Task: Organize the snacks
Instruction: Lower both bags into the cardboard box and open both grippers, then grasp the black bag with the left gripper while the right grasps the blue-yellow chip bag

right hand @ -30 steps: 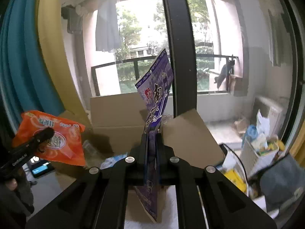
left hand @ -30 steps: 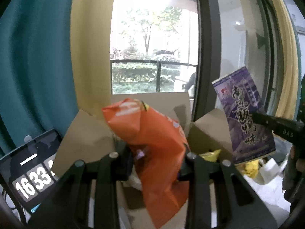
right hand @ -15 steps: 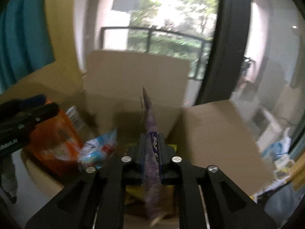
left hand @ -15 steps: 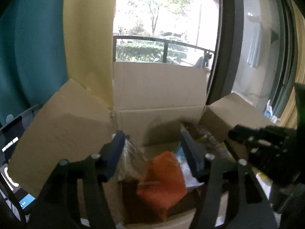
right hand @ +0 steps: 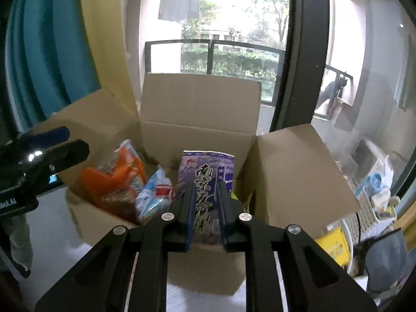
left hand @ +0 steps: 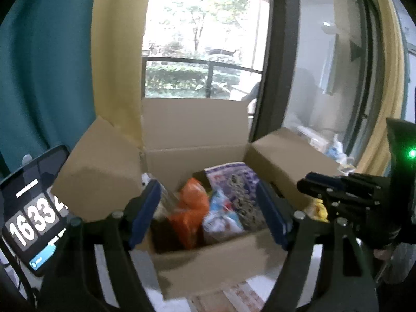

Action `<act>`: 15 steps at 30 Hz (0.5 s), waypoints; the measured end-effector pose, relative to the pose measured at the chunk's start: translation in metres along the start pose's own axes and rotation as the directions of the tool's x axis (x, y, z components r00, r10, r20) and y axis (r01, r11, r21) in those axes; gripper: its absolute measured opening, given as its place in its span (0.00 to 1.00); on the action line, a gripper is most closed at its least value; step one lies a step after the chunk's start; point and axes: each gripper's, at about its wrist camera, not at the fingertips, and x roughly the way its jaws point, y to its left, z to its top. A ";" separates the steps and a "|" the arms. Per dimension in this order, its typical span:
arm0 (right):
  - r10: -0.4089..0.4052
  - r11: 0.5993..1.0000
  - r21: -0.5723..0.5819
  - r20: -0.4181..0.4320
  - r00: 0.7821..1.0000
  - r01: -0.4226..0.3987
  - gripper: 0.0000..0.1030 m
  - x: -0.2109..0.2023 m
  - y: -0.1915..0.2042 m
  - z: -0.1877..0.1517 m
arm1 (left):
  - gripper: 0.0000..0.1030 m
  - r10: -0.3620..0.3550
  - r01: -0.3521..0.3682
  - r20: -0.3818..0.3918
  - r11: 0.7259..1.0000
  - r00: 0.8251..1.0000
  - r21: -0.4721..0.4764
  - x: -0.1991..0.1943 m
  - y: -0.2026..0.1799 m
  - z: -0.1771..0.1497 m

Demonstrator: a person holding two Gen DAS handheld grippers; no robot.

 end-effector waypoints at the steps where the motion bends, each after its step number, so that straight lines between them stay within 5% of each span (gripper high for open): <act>1: 0.008 1.000 0.007 0.002 1.000 -0.008 0.20 -0.007 0.000 -0.003 | 0.77 -0.009 0.009 0.000 1.000 1.000 -0.001 -0.007 -0.003 -0.002; 15: 0.088 0.992 0.083 0.029 0.996 -0.090 0.40 -0.098 0.004 -0.054 | 0.82 -0.079 0.080 -0.032 0.996 0.996 0.026 -0.083 -0.040 -0.048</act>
